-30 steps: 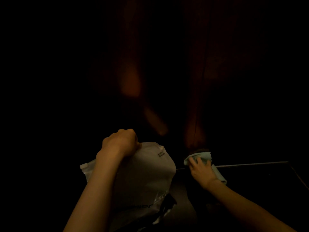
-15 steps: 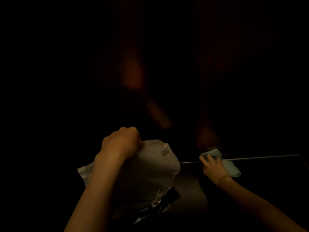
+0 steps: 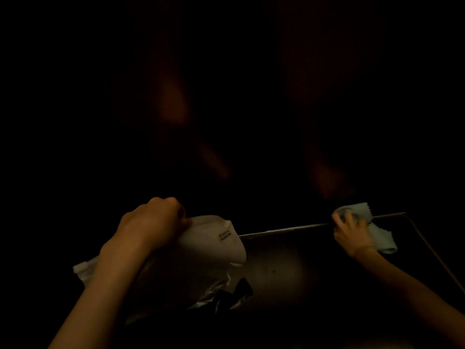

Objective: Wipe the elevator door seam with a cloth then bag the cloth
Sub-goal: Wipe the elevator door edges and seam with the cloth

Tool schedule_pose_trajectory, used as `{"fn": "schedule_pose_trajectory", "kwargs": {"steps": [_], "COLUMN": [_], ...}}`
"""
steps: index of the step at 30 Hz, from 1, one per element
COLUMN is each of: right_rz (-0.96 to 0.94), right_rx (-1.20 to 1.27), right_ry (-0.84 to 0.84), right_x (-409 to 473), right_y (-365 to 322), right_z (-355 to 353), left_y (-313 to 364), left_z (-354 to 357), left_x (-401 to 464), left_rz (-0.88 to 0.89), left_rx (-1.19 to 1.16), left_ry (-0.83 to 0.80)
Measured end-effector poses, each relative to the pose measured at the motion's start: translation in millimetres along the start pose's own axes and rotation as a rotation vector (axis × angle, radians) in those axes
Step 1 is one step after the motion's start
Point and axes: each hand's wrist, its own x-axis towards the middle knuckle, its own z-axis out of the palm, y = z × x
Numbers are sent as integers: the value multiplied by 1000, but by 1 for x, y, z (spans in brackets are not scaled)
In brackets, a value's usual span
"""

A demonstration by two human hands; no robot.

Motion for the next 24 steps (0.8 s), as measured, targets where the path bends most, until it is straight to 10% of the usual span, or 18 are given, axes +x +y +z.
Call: {"fn": "schedule_pose_trajectory", "kwargs": {"steps": [10,24], "right_rz": [-325,-81], "right_rx": [36,80], "right_ry": [166,143], "right_x": [1,-11], "right_y": [-75,-11], "right_z": [-48,-53], "left_y": [30,29], "left_z": [-10,-19], "left_x": [7,17], "left_rz": [26,71], "left_rx": [-85,-60], "left_ry": [56,36]}}
